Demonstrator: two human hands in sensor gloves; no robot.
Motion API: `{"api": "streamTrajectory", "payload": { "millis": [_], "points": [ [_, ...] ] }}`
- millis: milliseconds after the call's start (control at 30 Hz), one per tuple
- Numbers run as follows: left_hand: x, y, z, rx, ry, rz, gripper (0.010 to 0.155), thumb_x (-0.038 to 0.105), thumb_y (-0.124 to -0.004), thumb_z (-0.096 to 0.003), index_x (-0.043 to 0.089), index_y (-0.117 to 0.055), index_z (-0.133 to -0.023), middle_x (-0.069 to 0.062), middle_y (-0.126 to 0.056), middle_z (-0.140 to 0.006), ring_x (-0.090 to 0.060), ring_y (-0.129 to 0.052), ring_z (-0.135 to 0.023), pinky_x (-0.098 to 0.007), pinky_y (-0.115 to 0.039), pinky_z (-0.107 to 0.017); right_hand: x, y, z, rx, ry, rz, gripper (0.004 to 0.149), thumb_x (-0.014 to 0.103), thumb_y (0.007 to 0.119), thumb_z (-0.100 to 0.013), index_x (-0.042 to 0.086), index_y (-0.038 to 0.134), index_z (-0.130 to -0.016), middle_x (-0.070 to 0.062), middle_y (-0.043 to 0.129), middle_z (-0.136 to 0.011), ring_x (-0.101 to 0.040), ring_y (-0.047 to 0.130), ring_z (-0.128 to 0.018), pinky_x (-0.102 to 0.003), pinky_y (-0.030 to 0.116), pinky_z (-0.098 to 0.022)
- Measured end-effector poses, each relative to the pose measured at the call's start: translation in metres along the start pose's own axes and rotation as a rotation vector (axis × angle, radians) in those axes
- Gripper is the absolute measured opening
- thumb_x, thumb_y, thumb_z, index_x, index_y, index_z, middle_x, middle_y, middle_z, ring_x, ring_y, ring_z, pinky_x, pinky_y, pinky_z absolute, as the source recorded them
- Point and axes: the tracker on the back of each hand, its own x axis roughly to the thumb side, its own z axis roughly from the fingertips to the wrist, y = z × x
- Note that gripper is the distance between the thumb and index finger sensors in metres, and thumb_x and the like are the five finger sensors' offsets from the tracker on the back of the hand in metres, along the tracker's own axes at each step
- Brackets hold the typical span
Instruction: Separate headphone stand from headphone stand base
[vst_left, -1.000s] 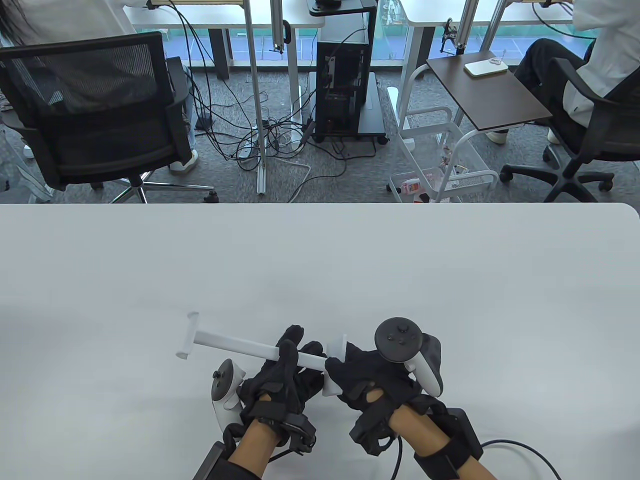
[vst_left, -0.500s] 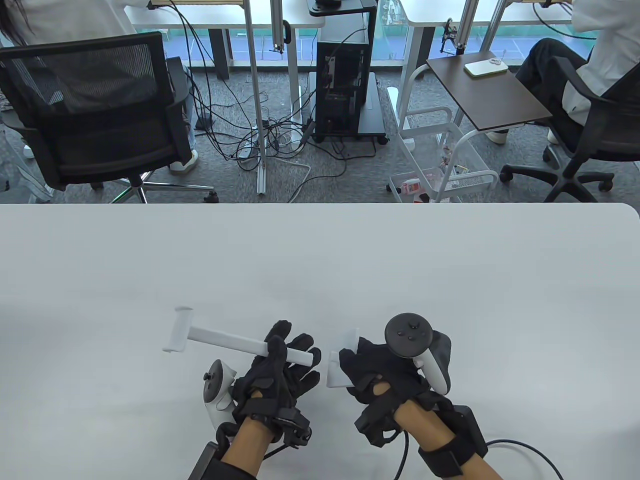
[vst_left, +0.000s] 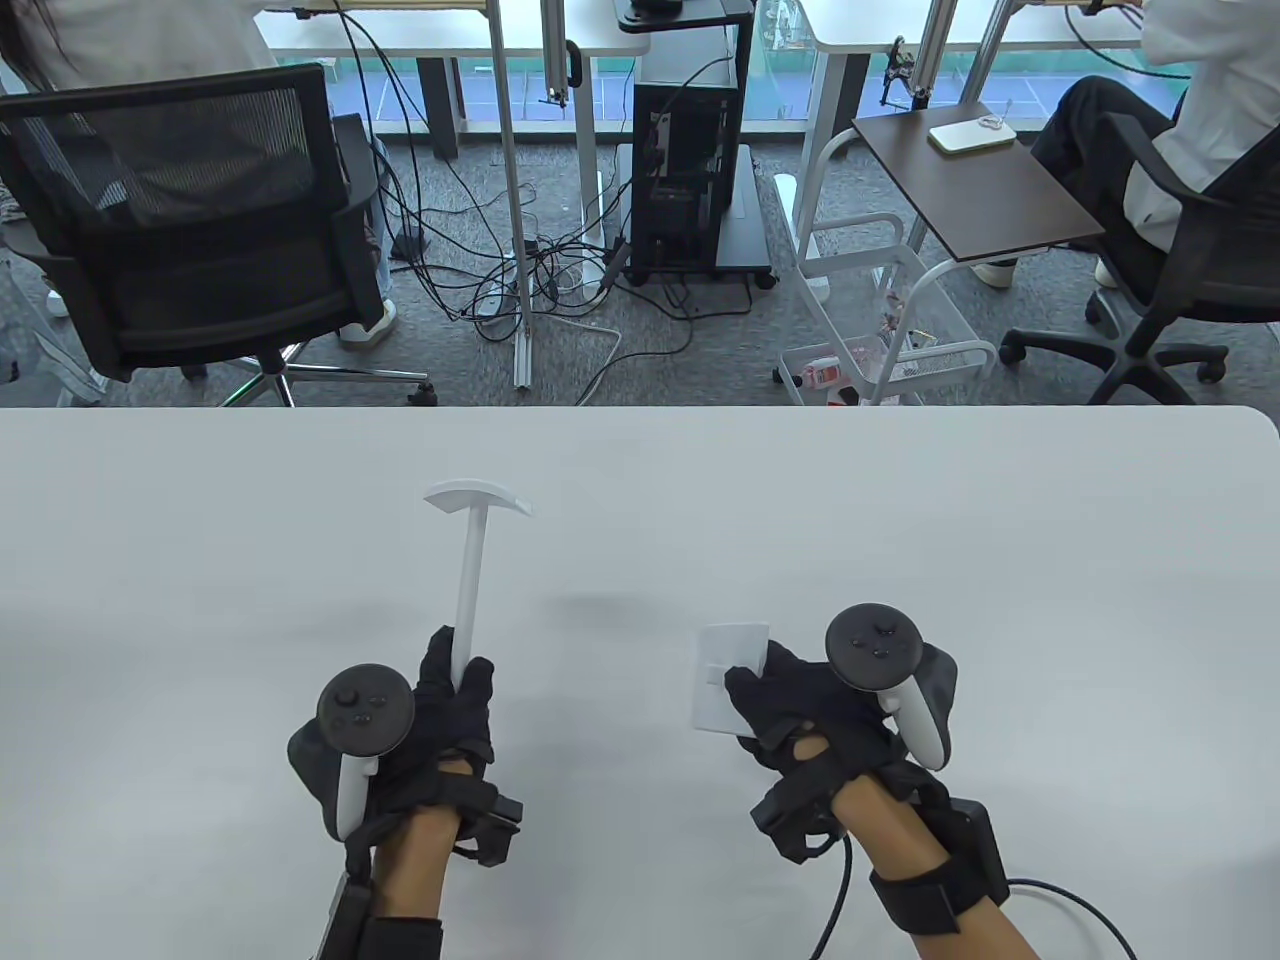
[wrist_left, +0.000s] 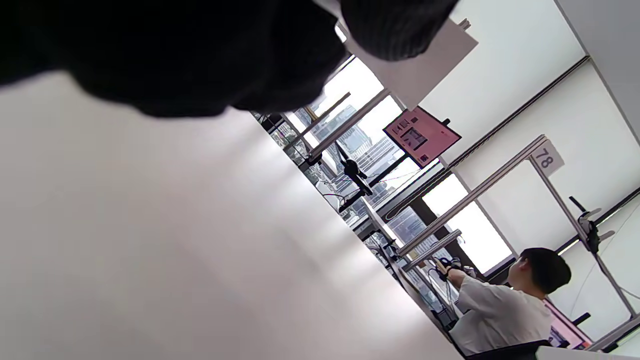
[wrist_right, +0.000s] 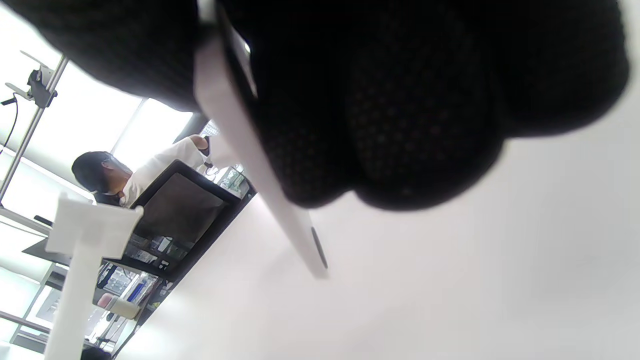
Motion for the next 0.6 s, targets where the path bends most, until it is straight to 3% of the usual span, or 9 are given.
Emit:
{"api": "streamTrajectory", "payload": {
  "millis": [67, 233, 467, 600],
  "points": [
    [-0.007, 0.004, -0.003, 0.019, 0.035, -0.131, 0.067, 0.050, -0.074, -0.0426, 0.024, -0.055, -0.101, -0.001, -0.100, -0.049, -0.016, -0.105, -0.004, -0.036, -0.095, -0.009, -0.006, -0.008, -0.002, -0.013, 0.016, -0.012, 0.061, 0.041, 0.084, -0.041, 0.005, 0.065, -0.086, -0.018, 0.100, -0.041, -0.033, 0.101, -0.024, -0.055, 0.082, -0.027],
    [-0.023, 0.010, -0.010, 0.034, 0.063, -0.271, 0.067, 0.045, -0.078, -0.0427, 0.037, -0.045, -0.101, -0.003, -0.100, -0.059, -0.017, -0.106, -0.004, -0.036, -0.095, -0.009, -0.013, -0.022, -0.001, -0.045, 0.030, -0.031, 0.061, 0.041, 0.084, -0.041, 0.006, 0.065, -0.087, -0.018, 0.100, -0.042, -0.033, 0.101, -0.026, -0.055, 0.082, -0.027],
    [-0.035, 0.007, -0.018, -0.011, 0.109, -0.512, 0.061, 0.042, -0.079, -0.0429, 0.039, -0.054, -0.098, -0.005, -0.099, -0.067, -0.016, -0.106, -0.012, -0.037, -0.095, -0.015, -0.022, -0.032, -0.003, -0.054, 0.052, -0.061, 0.061, 0.041, 0.083, -0.041, 0.006, 0.064, -0.087, -0.018, 0.100, -0.043, -0.033, 0.101, -0.026, -0.055, 0.081, -0.028],
    [-0.040, 0.011, -0.020, 0.016, 0.127, -0.516, 0.059, 0.040, -0.081, -0.0424, 0.041, -0.057, -0.096, -0.006, -0.098, -0.069, -0.019, -0.108, -0.021, -0.040, -0.095, -0.023, -0.025, -0.033, -0.006, -0.045, 0.065, -0.067, 0.061, 0.041, 0.083, -0.041, 0.006, 0.064, -0.087, -0.018, 0.099, -0.043, -0.033, 0.101, -0.027, -0.055, 0.081, -0.028]
  ]
}}
